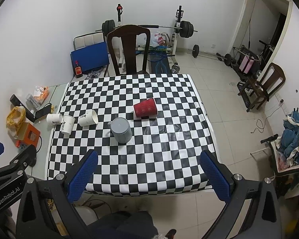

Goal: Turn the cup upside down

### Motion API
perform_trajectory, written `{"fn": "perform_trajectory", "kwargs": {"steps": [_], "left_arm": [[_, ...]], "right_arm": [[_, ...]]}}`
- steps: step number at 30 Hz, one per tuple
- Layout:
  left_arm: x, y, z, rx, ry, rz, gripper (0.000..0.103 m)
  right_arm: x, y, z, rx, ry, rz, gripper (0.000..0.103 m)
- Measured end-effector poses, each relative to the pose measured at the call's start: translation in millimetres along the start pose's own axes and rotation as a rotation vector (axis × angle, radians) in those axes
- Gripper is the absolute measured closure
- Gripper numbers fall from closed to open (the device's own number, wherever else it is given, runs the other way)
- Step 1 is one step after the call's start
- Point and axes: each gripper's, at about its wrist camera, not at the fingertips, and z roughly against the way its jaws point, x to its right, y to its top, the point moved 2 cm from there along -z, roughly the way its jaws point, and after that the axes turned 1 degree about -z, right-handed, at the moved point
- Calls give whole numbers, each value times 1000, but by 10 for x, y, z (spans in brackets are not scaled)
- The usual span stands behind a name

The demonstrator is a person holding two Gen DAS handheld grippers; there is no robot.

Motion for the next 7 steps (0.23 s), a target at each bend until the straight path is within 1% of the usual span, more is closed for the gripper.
{"fn": "perform_trajectory", "kwargs": {"steps": [5,7], "left_arm": [[-12,5,2,7,12,-3,0],[-16,21,2,6,5,-2,0]], "right_arm": [[-6,5,-3,0,1,0,0],[-2,8,-1,-2,1,-1,0]]}}
